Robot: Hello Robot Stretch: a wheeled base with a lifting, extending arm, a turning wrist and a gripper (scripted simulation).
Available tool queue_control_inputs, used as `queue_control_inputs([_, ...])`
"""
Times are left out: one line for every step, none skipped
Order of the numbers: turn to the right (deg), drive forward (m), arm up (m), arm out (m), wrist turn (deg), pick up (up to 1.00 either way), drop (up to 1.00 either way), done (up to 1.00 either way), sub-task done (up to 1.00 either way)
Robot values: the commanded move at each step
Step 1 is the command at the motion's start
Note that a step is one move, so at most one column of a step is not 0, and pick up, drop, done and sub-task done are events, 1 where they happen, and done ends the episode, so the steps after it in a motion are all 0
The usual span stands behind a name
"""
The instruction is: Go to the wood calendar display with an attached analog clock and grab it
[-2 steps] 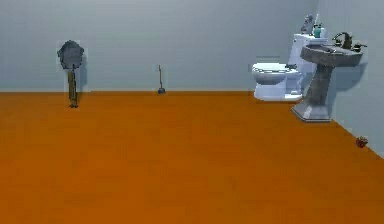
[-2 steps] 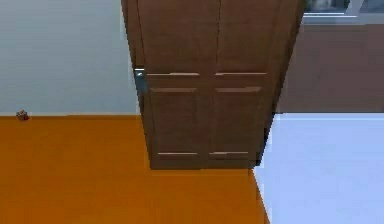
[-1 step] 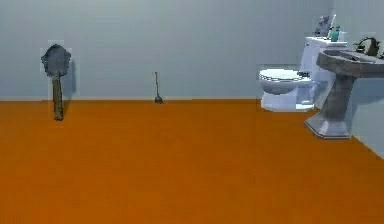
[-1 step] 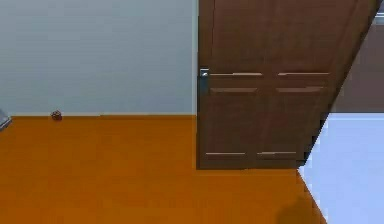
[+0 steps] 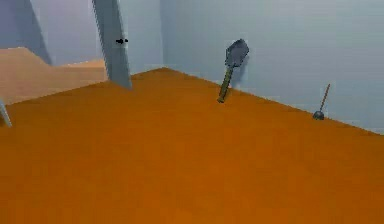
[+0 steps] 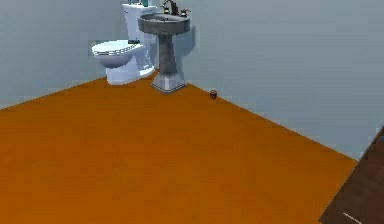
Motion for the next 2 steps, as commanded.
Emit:
queue_control_inputs([0.0, 0.55, 0.0, 0.0, 0.0, 0.0, 0.0, 0.0, 0.0])
queue_control_inputs([-33.0, 0.0, 0.0, 0.0, 0.0, 0.0, 0.0, 0.0, 0.0])
